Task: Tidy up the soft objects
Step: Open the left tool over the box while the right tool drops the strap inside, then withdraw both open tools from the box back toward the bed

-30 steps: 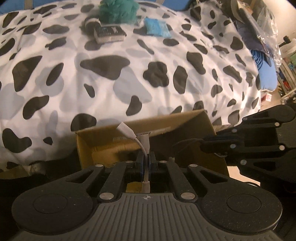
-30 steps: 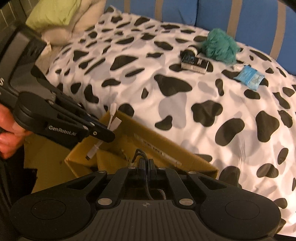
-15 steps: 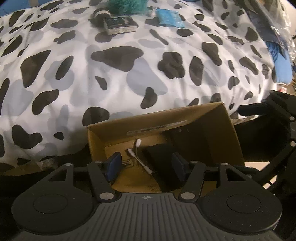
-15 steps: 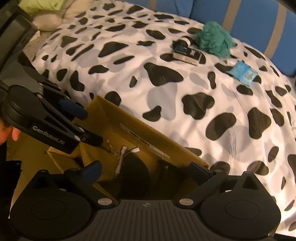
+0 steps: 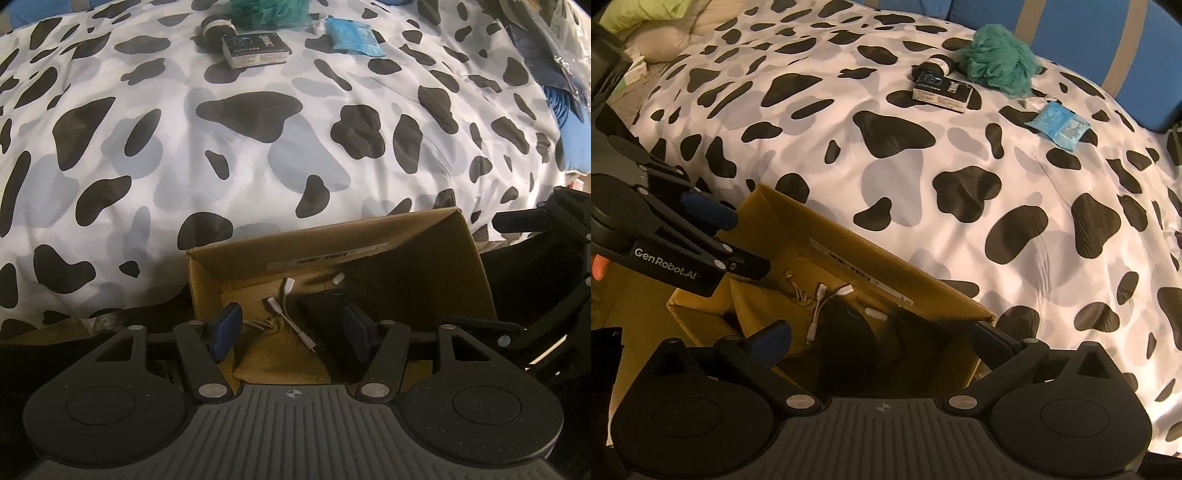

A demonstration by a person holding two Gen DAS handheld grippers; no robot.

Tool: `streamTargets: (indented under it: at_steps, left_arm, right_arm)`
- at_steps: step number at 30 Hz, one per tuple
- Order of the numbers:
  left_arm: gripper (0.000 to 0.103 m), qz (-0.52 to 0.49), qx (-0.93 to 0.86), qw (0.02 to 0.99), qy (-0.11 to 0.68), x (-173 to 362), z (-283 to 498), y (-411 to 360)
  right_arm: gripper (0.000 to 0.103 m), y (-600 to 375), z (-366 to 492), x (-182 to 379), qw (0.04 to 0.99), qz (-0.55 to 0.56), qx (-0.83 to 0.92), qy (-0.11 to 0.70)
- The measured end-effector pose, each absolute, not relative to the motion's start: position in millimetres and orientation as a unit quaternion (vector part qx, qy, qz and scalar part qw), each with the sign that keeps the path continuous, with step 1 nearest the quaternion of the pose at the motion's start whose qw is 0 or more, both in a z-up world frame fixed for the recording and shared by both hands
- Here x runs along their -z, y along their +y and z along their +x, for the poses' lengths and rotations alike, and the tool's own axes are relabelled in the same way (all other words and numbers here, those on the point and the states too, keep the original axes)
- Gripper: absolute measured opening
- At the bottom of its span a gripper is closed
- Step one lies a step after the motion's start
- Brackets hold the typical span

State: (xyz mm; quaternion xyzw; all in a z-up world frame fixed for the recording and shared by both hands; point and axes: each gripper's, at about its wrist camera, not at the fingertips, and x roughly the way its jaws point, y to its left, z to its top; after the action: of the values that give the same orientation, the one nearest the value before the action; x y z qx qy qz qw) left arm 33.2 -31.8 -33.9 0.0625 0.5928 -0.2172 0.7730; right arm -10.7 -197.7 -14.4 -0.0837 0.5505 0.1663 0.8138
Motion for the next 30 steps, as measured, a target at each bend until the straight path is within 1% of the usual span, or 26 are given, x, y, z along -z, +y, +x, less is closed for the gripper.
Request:
streamTargets:
  at_steps: [17, 24, 30]
  left_arm:
    - [0.059, 0.065, 0.195, 0.786, 0.583, 31.3, 36.7, -27.8]
    - [0.059, 0.056, 0.188, 0.796, 0.573, 25.5, 41.4, -23.7]
    - [0.059, 0.051, 0.177, 0.805, 0.564, 21.0, 48.6, -18.5]
  right_arm:
    - [0.103, -204.8, -6.0, 15.0, 0.816, -0.069, -0.142, 0.555]
    - [0.103, -219.6, 1.7, 15.4, 0.822, -0.038, -0.102, 0.558]
    - [0.103, -232.9, 6.3, 10.2, 0.837, 0.0, -0.07, 0.542]
